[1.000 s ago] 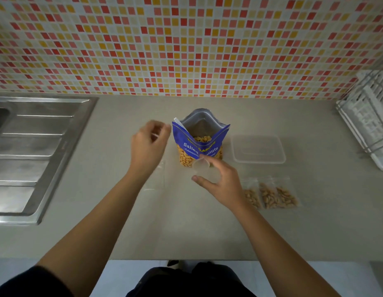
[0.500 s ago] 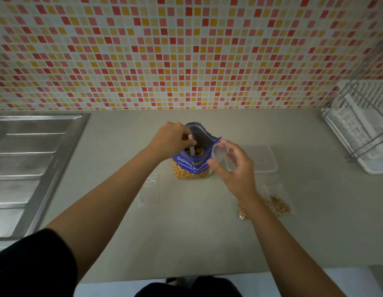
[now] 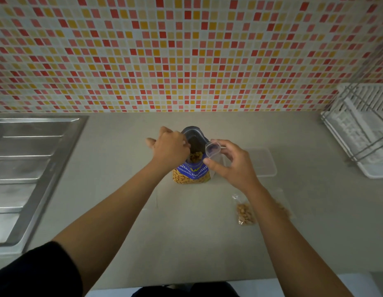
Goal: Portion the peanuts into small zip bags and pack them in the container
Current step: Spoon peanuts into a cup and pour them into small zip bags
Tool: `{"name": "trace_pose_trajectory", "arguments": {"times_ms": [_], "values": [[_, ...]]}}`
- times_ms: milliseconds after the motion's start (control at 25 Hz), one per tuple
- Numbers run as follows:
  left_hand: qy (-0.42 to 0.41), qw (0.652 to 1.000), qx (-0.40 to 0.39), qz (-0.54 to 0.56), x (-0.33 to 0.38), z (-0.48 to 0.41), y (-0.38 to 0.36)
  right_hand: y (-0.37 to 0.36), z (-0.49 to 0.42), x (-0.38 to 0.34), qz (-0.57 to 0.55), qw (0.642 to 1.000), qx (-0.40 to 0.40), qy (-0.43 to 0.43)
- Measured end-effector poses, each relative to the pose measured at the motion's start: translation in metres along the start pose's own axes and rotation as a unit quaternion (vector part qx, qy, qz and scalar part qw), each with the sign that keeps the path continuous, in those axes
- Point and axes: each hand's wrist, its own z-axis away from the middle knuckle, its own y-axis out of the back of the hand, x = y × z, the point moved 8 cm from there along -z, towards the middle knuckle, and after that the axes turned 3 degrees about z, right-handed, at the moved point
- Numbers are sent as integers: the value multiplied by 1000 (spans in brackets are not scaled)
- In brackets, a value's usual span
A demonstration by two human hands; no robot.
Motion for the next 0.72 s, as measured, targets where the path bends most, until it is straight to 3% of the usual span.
{"name": "trace_pose_trajectory", "arguments": {"times_ms": [120,240,560,720], "values": [[59,995,-1,86,-18,-5,0,0,0,-1,8,1000,-6,-5],[60,985,-15,163,-27,-11,-7,1,0,0,17,1000,-10,-4],[84,916,27,391,-38,-6,12,3,2,-4,7,1000,-25,-18],[120,888,27,443,-51,-9,15,9,5,-5,-10,1000,16,-24]]}}
